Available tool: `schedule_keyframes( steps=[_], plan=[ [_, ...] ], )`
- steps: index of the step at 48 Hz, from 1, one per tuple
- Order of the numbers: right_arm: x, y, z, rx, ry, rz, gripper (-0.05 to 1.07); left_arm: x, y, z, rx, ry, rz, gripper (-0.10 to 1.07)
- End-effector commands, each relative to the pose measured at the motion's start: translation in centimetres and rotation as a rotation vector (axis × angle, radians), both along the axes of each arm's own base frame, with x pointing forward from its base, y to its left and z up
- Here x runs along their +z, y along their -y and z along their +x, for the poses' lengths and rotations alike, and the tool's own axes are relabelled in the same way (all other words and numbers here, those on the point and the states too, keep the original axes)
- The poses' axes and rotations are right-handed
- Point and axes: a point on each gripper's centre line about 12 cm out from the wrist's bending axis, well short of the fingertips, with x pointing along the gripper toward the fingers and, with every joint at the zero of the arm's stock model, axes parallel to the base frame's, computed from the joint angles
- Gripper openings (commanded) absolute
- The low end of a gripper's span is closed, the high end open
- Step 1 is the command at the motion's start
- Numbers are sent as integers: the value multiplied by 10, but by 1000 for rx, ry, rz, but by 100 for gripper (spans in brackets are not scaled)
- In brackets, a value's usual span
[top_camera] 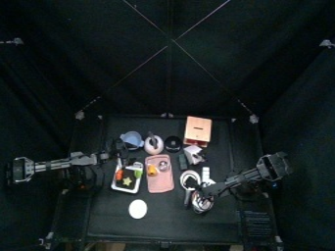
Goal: Grab white sushi roll
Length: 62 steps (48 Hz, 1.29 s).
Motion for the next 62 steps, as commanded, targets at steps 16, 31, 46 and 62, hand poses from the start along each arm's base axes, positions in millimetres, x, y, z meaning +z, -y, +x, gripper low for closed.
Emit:
schedule_keyframes(
  steps=[16, 31, 46, 62],
  plan=[
    [41, 3, 10, 59, 261, -8, 97, 7, -1, 2, 2, 23, 8, 100],
    [69, 19, 3, 111, 498, -31, 97, 7, -1, 2, 2, 23, 8, 100],
    [112, 40, -8, 171, 754, -102, 97, 7, -1, 2, 2, 24, 6, 100],
    [137, 92, -23, 69, 853, -242, 97, 6, -1, 1, 1, 22, 6, 100]
  ],
)
